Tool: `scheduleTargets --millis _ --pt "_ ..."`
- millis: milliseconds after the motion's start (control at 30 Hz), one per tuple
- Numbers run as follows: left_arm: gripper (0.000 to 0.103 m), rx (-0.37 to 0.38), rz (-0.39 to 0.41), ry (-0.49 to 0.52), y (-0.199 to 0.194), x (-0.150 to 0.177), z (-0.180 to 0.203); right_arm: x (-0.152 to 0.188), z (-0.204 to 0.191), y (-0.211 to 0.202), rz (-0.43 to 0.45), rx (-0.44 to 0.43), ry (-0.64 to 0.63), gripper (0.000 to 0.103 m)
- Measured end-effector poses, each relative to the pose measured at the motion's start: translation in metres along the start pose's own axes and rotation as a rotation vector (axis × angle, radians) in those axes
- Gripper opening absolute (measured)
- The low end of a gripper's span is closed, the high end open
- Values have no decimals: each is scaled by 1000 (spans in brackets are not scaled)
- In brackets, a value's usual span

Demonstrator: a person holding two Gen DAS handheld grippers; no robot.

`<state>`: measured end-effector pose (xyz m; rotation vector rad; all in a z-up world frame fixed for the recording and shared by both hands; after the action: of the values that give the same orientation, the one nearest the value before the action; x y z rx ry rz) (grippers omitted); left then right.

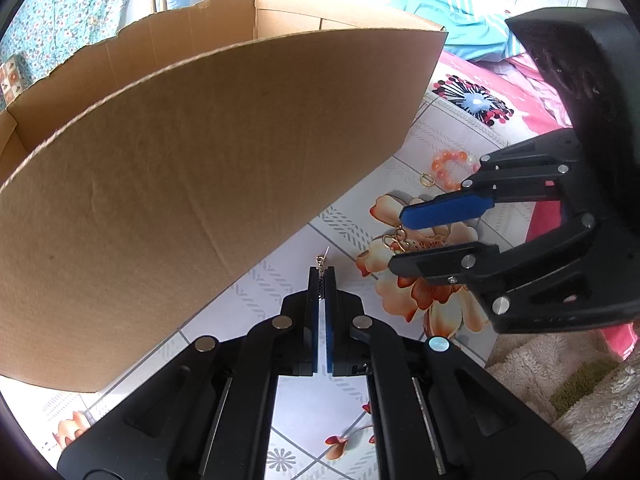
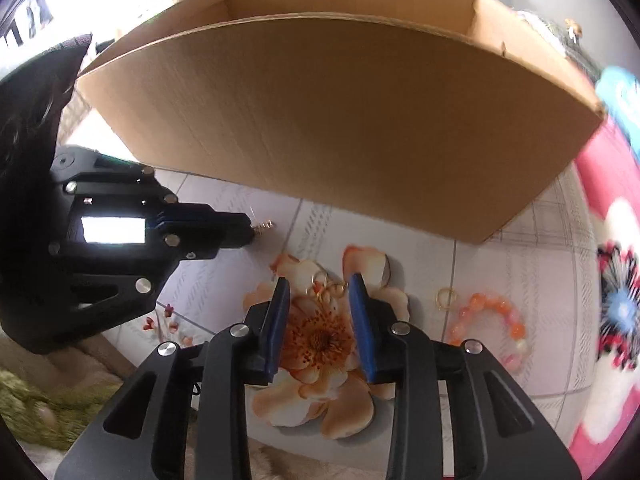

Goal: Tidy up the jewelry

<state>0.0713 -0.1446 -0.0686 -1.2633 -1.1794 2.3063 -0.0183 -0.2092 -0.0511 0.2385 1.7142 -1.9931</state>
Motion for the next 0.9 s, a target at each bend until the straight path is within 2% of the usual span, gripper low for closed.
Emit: scheduleTargets --millis 67,200,367,533,600,633,667,700,900 --pt "2 2 0 2 0 0 0 -2 -2 1 -15 8 -15 29" --pt "2 4 3 0 -2 2 -1 -7 -4 3 -45 -13 -24 11" --pt "2 9 10 -12 -5 4 -5 -15 -7 6 -60 -18 -36 6" --pt "2 21 14 -14 -7 5 -5 -19 -11 4 -75 -12 -33 6" --pt "2 25 15 -15 -8 5 -6 -22 -11 1 -73 -26 -45 10" --pt "2 28 16 -16 -8 6 -6 -27 -16 1 -70 -21 -51 13" --pt "2 29 18 -16 -9 6 -7 -30 -17 0 -69 -14 -64 24" --pt "2 32 20 -18 -10 6 -7 -31 -18 0 -69 -4 -80 29" --pt "2 49 37 -28 -13 10 -10 -41 -29 13 -104 23 -156 30"
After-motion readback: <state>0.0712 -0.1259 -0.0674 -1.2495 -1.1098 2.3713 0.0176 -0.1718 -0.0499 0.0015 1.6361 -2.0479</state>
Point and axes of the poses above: each gripper's, at about its wrist camera, not at the fingertips, and y roughly the way its jaws point, z to its right, x to its underside, the point moved 5 cm from there along y, roughly the way its jaws point, and after that the axes turned 13 degrees about x, right-handed, at the moved point
